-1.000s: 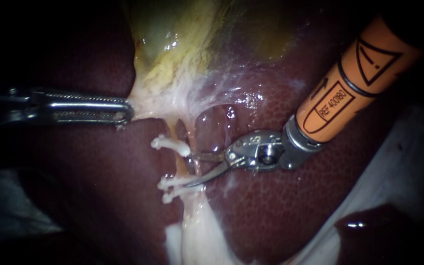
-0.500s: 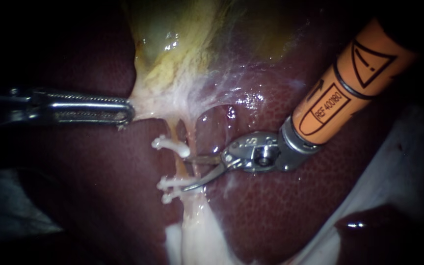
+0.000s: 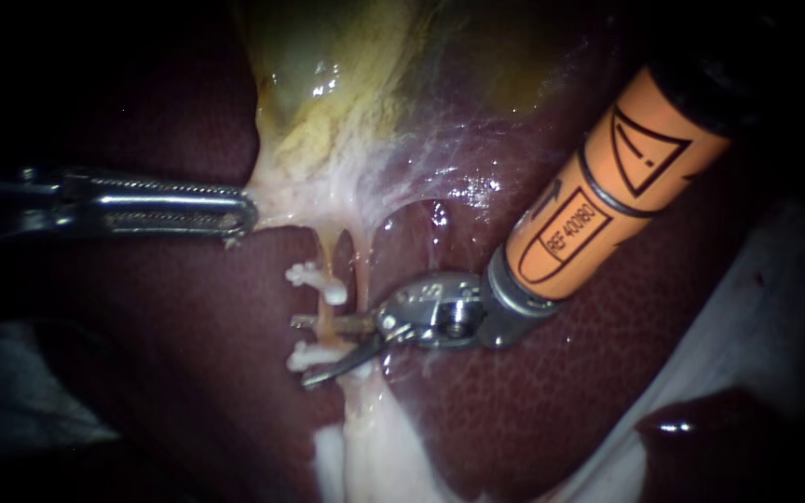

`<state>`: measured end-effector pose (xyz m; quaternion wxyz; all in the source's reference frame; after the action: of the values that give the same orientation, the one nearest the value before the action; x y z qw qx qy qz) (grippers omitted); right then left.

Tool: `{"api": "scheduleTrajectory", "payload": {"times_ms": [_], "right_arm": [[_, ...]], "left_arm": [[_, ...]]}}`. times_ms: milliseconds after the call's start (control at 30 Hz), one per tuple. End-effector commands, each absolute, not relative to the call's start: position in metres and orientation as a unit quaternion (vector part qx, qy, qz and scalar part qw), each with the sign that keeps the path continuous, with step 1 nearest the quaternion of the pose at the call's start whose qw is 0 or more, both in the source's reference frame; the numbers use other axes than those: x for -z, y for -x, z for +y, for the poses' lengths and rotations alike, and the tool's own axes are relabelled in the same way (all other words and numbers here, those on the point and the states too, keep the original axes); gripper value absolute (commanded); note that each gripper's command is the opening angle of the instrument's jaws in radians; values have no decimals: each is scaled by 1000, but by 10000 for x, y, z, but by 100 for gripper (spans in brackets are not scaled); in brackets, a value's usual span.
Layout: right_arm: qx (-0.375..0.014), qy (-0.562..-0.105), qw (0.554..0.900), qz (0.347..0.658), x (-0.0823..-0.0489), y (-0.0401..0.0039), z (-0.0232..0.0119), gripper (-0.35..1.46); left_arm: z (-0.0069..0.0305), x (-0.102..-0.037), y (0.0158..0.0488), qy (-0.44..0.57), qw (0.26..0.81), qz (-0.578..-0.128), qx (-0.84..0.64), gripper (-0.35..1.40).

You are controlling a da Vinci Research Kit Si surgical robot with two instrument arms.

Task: Go to the cutting position left tube

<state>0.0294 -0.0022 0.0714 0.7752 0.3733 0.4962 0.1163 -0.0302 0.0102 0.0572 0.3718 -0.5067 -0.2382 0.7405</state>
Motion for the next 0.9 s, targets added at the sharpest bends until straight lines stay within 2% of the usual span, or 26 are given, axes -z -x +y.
{"api": "scheduleTrajectory", "payload": {"times_ms": [33, 233, 533, 667, 900], "right_arm": [[-127, -370, 776, 494, -714, -296, -22, 129], [-168, -365, 775, 489, -710, -307, -20, 132], [-195, -372, 769, 482, -696, -311, -18, 134], [-216, -384, 758, 482, -681, -310, -14, 137], [-230, -394, 750, 479, -661, -310, -11, 137]], "left_arm": [[102, -573, 302, 507, 372, -238, -741, -35], [102, -573, 303, 507, 372, -238, -741, -35], [102, -573, 303, 507, 372, -238, -741, -35], [102, -573, 302, 507, 372, -238, -741, -35], [102, -573, 301, 507, 371, -238, -741, -35]]}}
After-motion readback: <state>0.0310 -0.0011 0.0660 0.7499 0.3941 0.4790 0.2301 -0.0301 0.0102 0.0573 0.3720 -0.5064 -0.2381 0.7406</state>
